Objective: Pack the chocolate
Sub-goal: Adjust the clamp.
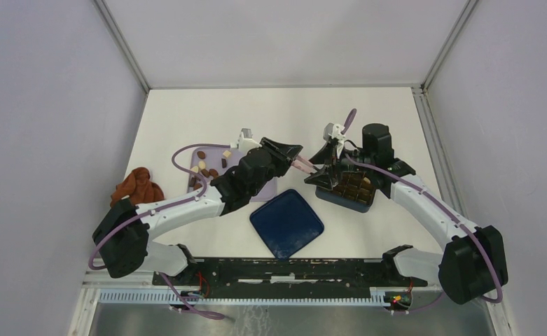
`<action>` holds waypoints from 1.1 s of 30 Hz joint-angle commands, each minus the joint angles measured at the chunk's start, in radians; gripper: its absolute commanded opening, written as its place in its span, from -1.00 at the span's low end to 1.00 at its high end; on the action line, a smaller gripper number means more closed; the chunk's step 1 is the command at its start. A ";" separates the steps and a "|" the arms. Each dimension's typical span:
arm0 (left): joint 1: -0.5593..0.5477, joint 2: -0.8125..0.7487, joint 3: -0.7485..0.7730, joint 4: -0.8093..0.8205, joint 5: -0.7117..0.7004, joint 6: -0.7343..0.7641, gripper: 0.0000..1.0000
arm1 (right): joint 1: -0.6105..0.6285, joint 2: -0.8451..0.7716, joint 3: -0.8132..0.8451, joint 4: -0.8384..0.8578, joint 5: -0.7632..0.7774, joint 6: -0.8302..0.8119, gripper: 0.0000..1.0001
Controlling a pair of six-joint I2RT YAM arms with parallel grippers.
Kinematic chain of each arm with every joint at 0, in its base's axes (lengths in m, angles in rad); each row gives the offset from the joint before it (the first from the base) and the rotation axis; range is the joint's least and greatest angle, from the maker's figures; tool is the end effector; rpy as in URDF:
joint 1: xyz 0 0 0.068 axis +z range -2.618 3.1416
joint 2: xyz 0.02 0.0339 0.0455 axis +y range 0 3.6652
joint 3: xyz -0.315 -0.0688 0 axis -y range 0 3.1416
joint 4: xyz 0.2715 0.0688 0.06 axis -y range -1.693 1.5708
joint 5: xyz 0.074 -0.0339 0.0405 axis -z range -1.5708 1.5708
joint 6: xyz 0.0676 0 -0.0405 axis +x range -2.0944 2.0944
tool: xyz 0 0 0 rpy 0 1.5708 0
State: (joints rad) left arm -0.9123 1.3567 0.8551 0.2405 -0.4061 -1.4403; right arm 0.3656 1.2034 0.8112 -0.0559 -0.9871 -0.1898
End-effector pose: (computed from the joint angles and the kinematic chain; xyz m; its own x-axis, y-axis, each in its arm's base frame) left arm 0.2362 -0.2616 0.3082 -0.5094 -0.8301 -0.2268 -0.0925 0.3149 -0.9446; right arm 0.2422 0.1531 0.3109 -0.2277 -0.1985 -0.9533 -0.9596 0.2122 0.1850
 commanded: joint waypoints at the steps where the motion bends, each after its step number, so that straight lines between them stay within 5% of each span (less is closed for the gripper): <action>1: 0.011 -0.036 -0.011 0.088 0.038 -0.059 -0.96 | -0.002 -0.007 0.003 0.048 -0.053 0.018 0.42; 5: 0.010 -0.024 -0.013 0.109 0.051 -0.071 -0.96 | -0.001 -0.009 -0.006 0.093 -0.058 0.039 0.14; 12: 0.012 -0.007 -0.007 0.129 0.067 -0.081 -0.96 | -0.002 0.020 0.041 -0.019 -0.019 -0.029 0.17; 21: 0.011 -0.005 -0.013 0.128 0.070 -0.087 -0.89 | -0.001 -0.018 0.013 0.048 -0.065 0.017 -0.26; 25: 0.012 -0.001 -0.014 0.124 0.070 -0.090 -0.55 | -0.002 -0.015 0.010 0.048 -0.067 0.029 -0.34; 33: 0.013 -0.022 -0.005 0.069 0.030 -0.026 0.75 | -0.001 -0.013 0.024 0.033 -0.043 0.011 -0.33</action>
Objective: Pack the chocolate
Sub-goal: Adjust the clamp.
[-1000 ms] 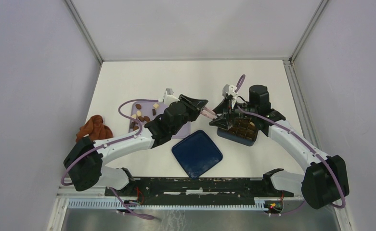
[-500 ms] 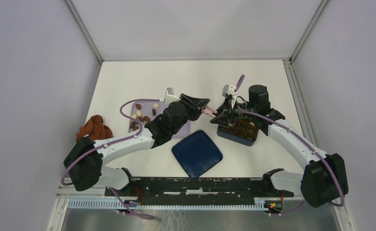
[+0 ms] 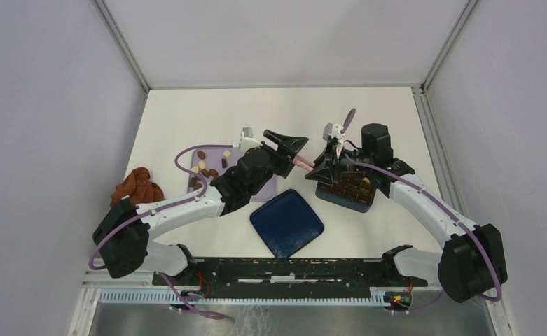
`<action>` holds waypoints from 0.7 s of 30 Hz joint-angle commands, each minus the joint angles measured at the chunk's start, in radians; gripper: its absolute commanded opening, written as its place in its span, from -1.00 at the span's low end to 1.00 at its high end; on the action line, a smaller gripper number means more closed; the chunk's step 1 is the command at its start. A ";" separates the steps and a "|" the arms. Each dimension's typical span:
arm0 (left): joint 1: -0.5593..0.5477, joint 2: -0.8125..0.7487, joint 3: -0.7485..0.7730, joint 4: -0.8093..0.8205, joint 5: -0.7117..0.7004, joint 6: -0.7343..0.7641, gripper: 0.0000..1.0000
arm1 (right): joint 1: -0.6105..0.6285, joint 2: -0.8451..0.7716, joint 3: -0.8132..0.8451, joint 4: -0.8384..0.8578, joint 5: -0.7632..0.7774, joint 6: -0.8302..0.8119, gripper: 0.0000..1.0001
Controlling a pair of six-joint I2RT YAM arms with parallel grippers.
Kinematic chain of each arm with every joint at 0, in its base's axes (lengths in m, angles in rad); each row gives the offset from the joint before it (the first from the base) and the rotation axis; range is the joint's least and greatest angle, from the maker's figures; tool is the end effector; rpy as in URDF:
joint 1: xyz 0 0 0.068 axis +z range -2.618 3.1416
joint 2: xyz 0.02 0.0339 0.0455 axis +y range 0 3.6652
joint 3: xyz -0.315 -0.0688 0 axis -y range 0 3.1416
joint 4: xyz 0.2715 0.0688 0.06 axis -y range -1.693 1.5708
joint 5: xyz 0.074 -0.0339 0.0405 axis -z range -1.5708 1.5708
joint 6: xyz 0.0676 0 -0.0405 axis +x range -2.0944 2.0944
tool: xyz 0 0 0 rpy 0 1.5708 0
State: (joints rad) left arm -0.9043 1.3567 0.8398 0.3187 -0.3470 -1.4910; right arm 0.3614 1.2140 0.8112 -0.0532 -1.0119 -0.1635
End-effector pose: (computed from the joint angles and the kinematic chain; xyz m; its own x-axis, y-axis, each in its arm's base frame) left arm 0.2367 -0.2637 0.3122 -0.5410 -0.8284 -0.1449 -0.0789 0.2215 -0.9720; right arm 0.2434 0.1533 0.3091 -0.2600 -0.1906 -0.9466 -0.9546 0.1985 0.2222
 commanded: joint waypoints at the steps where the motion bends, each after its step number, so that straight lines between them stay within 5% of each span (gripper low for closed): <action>1: 0.004 -0.032 0.018 -0.044 -0.048 0.044 0.81 | 0.003 -0.022 0.028 0.018 -0.012 -0.024 -0.33; 11: 0.004 -0.185 0.079 -0.376 -0.193 0.311 0.93 | 0.002 -0.024 0.055 -0.057 0.069 -0.090 -0.34; 17: 0.004 -0.288 0.125 -0.492 -0.173 0.569 0.94 | 0.007 -0.002 0.082 -0.123 0.120 -0.157 -0.31; 21: 0.005 -0.317 0.123 -0.585 -0.157 0.602 0.93 | 0.018 0.008 0.083 -0.126 0.120 -0.160 -0.25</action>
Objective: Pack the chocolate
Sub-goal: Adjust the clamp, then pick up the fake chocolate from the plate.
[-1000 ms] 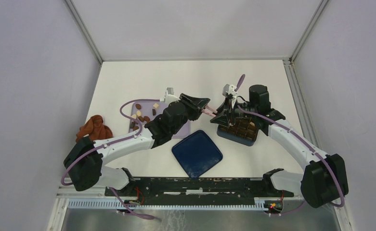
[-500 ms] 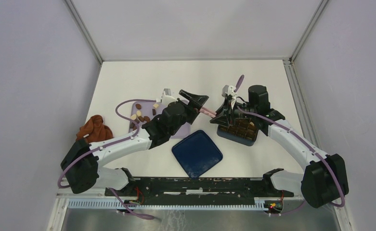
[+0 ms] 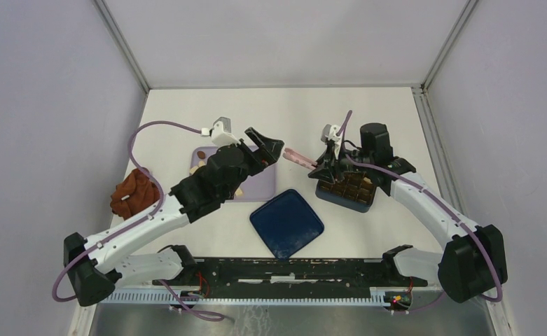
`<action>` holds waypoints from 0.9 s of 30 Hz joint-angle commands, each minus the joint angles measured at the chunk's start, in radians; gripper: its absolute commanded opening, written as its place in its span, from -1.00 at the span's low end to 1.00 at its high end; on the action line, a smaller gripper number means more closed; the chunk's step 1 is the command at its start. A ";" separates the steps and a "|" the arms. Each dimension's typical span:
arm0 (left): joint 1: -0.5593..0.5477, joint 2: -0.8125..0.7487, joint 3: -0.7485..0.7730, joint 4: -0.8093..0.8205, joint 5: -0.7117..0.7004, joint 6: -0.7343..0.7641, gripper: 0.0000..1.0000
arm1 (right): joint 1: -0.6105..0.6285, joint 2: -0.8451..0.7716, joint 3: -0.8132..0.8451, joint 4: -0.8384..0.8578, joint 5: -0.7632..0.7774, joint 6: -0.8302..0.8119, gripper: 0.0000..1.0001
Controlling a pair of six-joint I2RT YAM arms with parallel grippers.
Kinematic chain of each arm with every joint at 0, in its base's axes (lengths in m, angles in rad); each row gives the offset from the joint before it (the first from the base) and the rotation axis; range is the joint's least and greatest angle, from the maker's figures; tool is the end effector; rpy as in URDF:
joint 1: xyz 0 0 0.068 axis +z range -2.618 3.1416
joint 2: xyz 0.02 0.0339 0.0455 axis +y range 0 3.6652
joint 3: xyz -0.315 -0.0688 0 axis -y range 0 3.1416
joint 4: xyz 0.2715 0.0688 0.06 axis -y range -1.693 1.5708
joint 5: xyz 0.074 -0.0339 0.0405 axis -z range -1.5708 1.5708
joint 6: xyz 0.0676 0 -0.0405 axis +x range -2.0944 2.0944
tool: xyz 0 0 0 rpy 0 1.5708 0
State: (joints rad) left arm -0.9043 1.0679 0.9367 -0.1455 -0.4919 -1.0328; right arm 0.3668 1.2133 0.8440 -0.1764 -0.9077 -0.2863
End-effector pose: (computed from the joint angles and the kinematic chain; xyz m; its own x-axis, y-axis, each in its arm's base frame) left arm 0.1943 -0.1954 0.3770 -0.4403 -0.6646 -0.6037 0.0660 0.6466 -0.7600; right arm 0.2455 0.1514 0.3065 -0.2248 -0.2726 -0.9355 -0.9518 0.2669 0.1510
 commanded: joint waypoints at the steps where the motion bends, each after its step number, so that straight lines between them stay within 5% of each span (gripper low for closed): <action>1: 0.004 -0.037 0.015 -0.125 -0.006 0.142 0.94 | 0.016 0.012 0.052 -0.004 0.017 -0.037 -0.23; 13: 0.004 -0.181 -0.013 -0.232 -0.068 0.211 0.93 | 0.076 0.061 0.073 -0.053 0.111 -0.101 -0.17; 23: 0.013 -0.263 0.111 -0.422 -0.310 0.592 1.00 | 0.289 0.213 0.241 -0.217 0.395 -0.249 -0.19; 27: 0.108 -0.282 0.098 -0.406 -0.264 0.684 1.00 | 0.360 0.341 0.373 -0.315 0.495 -0.296 -0.20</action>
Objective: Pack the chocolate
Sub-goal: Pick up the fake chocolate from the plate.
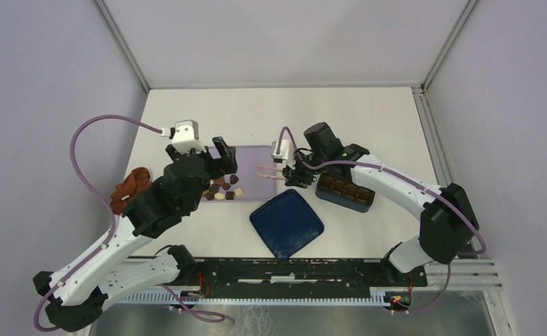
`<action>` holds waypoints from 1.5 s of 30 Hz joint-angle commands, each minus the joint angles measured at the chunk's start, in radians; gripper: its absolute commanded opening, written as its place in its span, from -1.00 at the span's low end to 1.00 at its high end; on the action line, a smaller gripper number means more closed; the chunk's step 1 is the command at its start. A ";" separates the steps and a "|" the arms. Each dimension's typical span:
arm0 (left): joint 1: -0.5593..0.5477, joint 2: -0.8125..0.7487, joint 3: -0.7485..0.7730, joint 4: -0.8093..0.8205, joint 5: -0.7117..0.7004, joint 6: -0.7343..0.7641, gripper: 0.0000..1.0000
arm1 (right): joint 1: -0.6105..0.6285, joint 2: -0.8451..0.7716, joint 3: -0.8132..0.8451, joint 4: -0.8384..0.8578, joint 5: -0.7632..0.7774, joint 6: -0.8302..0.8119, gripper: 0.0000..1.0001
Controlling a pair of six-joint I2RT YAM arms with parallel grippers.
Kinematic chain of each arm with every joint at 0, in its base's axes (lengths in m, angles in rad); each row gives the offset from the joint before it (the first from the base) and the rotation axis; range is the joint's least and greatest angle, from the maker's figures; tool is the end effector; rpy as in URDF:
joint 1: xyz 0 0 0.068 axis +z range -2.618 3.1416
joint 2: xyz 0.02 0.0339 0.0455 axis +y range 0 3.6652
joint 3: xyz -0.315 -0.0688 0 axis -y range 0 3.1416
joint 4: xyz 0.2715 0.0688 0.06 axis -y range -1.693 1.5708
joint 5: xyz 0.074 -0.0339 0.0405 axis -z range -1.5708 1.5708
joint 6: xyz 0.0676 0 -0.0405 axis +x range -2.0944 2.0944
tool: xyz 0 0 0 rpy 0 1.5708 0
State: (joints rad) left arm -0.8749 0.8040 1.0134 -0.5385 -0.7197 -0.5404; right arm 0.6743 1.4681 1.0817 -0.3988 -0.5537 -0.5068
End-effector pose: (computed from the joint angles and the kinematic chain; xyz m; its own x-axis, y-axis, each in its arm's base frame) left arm 0.1449 -0.1040 0.4151 -0.2689 -0.2816 -0.9211 0.0454 0.9515 -0.3042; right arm 0.2550 0.2493 0.2871 -0.0841 -0.5957 -0.7988 -0.9863 0.1637 -0.0183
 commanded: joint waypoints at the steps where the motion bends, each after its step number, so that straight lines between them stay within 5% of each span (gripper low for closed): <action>1: 0.123 -0.021 0.006 0.001 -0.002 0.208 1.00 | 0.068 0.114 0.162 -0.106 0.154 -0.081 -0.20; 6: 0.357 0.006 -0.080 0.066 0.172 0.254 1.00 | 0.123 0.233 0.255 -0.146 0.196 -0.094 -0.20; 11: 0.431 0.008 -0.156 0.100 0.114 0.303 1.00 | 0.172 0.350 0.349 -0.188 0.232 -0.109 -0.19; 45: 0.479 -0.056 -0.204 0.095 0.129 0.318 1.00 | 0.211 0.642 0.600 -0.303 0.230 -0.143 -0.09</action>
State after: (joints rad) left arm -0.4030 0.7582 0.8112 -0.4767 -0.5983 -0.2672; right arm 0.8776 2.0880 1.6135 -0.6849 -0.3130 -0.6376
